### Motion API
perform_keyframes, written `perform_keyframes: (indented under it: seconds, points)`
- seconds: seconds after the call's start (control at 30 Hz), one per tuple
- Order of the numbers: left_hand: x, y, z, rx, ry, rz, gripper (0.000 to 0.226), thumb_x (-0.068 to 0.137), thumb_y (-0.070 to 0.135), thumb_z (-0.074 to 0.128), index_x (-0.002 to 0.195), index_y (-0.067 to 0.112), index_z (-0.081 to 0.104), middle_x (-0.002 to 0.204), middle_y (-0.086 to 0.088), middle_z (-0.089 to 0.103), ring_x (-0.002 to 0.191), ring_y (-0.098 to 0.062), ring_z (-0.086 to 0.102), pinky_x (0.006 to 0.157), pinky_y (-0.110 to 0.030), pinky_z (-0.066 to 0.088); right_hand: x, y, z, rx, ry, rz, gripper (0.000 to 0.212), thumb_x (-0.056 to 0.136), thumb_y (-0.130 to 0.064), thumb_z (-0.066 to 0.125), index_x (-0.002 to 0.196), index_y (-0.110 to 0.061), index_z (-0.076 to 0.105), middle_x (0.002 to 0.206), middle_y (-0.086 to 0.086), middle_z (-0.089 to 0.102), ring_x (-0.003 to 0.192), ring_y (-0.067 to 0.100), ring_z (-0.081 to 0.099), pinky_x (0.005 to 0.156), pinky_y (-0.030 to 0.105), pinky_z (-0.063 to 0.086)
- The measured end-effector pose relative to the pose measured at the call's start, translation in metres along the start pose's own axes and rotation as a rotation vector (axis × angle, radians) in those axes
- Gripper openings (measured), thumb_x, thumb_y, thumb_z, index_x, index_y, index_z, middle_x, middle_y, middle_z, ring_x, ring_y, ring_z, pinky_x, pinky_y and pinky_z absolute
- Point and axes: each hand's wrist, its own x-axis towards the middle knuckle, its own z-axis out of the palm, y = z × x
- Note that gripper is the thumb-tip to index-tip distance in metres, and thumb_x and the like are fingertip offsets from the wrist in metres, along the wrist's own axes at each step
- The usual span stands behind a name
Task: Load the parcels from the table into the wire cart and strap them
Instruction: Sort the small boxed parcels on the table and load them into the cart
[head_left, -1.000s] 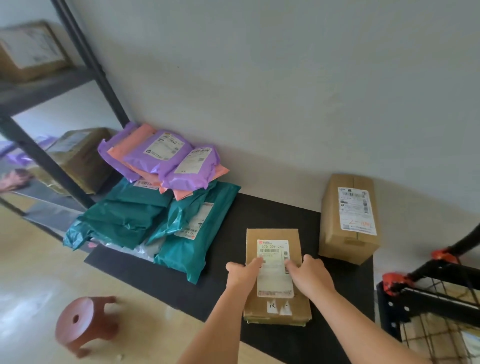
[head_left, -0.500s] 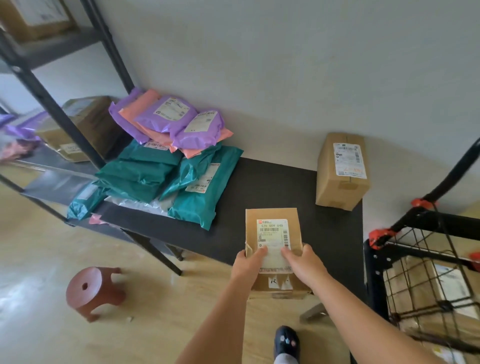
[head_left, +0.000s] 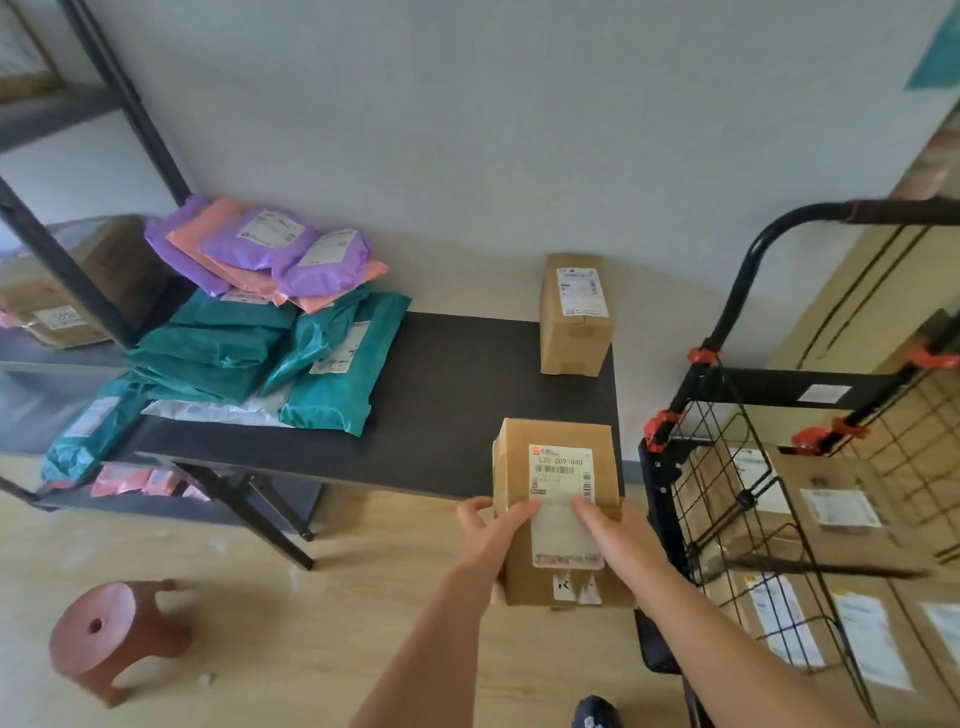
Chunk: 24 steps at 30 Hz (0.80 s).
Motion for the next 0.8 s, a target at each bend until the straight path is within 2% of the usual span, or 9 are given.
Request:
perform_keyframes:
  seconds: [0.1, 0.27, 0.43, 0.6, 0.7, 0.8]
  points:
    - [-0.014, 0.002, 0.021, -0.015, -0.058, 0.048, 0.079, 0.067, 0.048, 0.083, 0.128, 0.03, 0.036, 0.112, -0.004, 0.063, 0.097, -0.02, 0.065, 0.068, -0.032, 0.053, -0.011, 0.003, -0.027, 0.062, 0.021, -0.025, 0.034, 0.094, -0.052, 0.055, 0.112, -0.024, 0.058, 0.094, -0.009, 0.066, 0.078, 0.004, 0.06, 0.054, 0.018, 0.039]
    - [-0.031, -0.003, 0.058, -0.032, -0.056, 0.088, 0.076, 0.061, 0.048, 0.081, 0.125, 0.028, 0.044, 0.106, -0.004, 0.069, 0.092, -0.02, 0.069, 0.069, -0.034, 0.057, -0.025, 0.024, -0.068, 0.128, 0.026, -0.041, 0.021, 0.093, -0.052, 0.057, 0.094, -0.031, 0.057, 0.09, -0.01, 0.068, 0.08, 0.005, 0.062, 0.059, 0.021, 0.04]
    - [-0.047, -0.013, 0.126, -0.069, -0.067, 0.109, 0.059, 0.077, 0.037, 0.079, 0.124, 0.024, 0.047, 0.104, -0.003, 0.069, 0.088, -0.018, 0.069, 0.059, -0.028, 0.053, -0.03, 0.057, -0.132, 0.218, 0.027, -0.054, 0.014, 0.092, -0.05, 0.061, 0.093, -0.035, 0.059, 0.085, -0.014, 0.073, 0.078, 0.004, 0.069, 0.06, 0.02, 0.046]
    - [-0.072, -0.037, 0.221, -0.062, -0.092, 0.089, 0.065, 0.076, 0.038, 0.08, 0.128, 0.025, 0.044, 0.109, -0.005, 0.067, 0.094, -0.021, 0.068, 0.07, -0.034, 0.055, -0.026, 0.101, -0.224, 0.252, 0.063, -0.034, 0.026, 0.087, -0.053, 0.065, 0.103, -0.034, 0.058, 0.092, -0.009, 0.074, 0.085, 0.012, 0.07, 0.068, 0.028, 0.051]
    - [-0.085, -0.05, 0.274, -0.052, -0.118, 0.086, 0.066, 0.076, 0.037, 0.08, 0.13, 0.024, 0.044, 0.107, -0.005, 0.068, 0.091, -0.021, 0.069, 0.063, -0.031, 0.054, -0.027, 0.128, -0.274, 0.291, 0.074, -0.009, 0.035, 0.085, -0.052, 0.068, 0.112, -0.031, 0.06, 0.094, -0.007, 0.074, 0.088, 0.015, 0.07, 0.077, 0.033, 0.054]
    - [-0.093, -0.061, 0.323, -0.046, -0.116, 0.082, 0.063, 0.077, 0.037, 0.078, 0.13, 0.025, 0.046, 0.103, -0.004, 0.07, 0.087, -0.02, 0.07, 0.06, -0.03, 0.052, -0.026, 0.15, -0.319, 0.322, 0.093, -0.008, 0.036, 0.085, -0.052, 0.067, 0.113, -0.03, 0.06, 0.091, -0.012, 0.072, 0.085, 0.008, 0.066, 0.063, 0.023, 0.045]
